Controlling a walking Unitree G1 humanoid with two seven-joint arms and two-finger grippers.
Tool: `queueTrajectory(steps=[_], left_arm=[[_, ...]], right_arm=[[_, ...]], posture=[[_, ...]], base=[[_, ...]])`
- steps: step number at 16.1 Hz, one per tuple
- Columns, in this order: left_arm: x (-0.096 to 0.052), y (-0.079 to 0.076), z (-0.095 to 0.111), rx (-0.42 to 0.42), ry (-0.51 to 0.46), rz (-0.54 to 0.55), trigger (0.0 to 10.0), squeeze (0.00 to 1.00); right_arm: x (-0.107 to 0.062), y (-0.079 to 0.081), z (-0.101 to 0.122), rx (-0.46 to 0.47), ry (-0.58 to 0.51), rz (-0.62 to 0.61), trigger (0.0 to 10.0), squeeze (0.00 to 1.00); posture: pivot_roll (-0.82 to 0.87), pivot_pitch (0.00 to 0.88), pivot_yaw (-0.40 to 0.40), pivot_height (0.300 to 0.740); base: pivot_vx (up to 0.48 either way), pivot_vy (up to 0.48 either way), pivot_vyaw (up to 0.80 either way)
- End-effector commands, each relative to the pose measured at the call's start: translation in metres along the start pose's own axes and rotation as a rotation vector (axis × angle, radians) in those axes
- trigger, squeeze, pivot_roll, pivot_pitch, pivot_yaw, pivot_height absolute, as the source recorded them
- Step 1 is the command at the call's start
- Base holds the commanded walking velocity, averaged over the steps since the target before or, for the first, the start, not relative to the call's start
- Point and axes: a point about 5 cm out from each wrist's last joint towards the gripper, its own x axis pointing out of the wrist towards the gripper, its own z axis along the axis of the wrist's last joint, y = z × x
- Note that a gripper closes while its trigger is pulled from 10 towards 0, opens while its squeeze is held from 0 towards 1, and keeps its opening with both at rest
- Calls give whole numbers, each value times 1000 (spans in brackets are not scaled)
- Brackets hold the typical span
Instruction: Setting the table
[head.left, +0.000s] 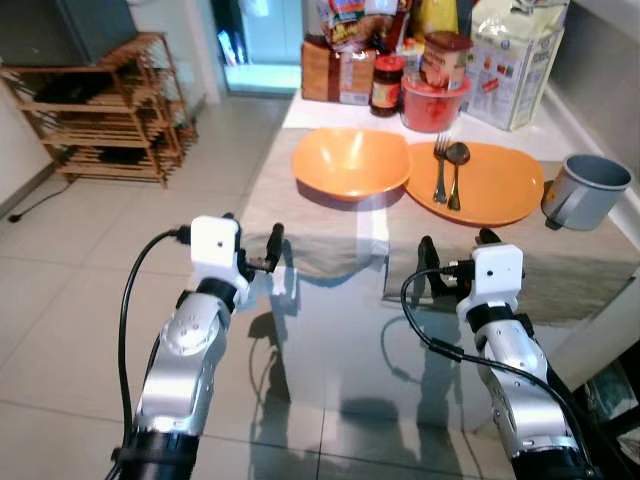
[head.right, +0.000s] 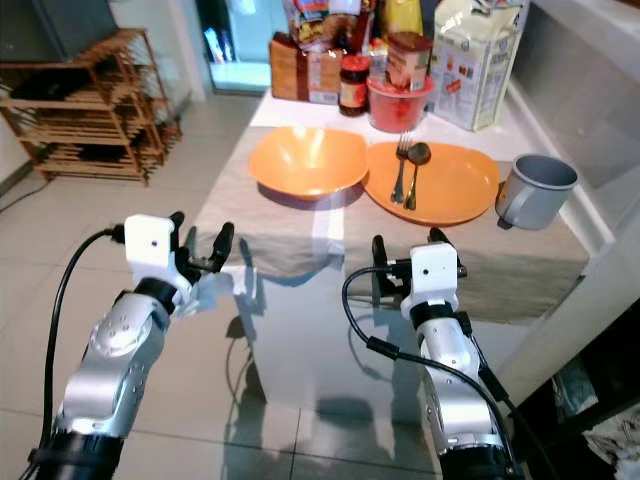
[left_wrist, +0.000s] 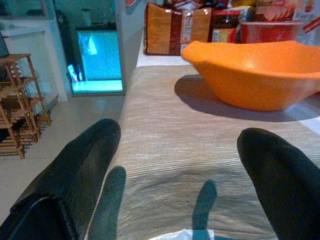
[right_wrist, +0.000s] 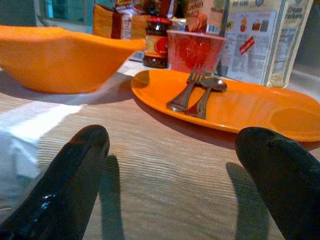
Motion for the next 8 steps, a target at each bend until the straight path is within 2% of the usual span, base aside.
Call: queueTrajectory(steps=[1,4,5,8], left_arm=[[6,2,12,-9,-22,-12,10000,0],[16,7,18,-75,26,-20,10000,0],[30,11,24,-120,52,-33,10000,0],[53,21,36,-120,74,-28,10000,0]], right_arm=[[1,0,4,0,-6,-3,10000,0],[1,0,7,5,-16,-14,10000,0],[2,0,8,5,-19,-15,10000,0],[3,1,8,4,-21,-13,10000,0]], posture=[[-61,0,52,740],[-64,0,57,740],[-65,0,59,740],[-73,0,69,740]], base=[[0,0,0],[0,0,0],[0,0,0],[0,0,0]])
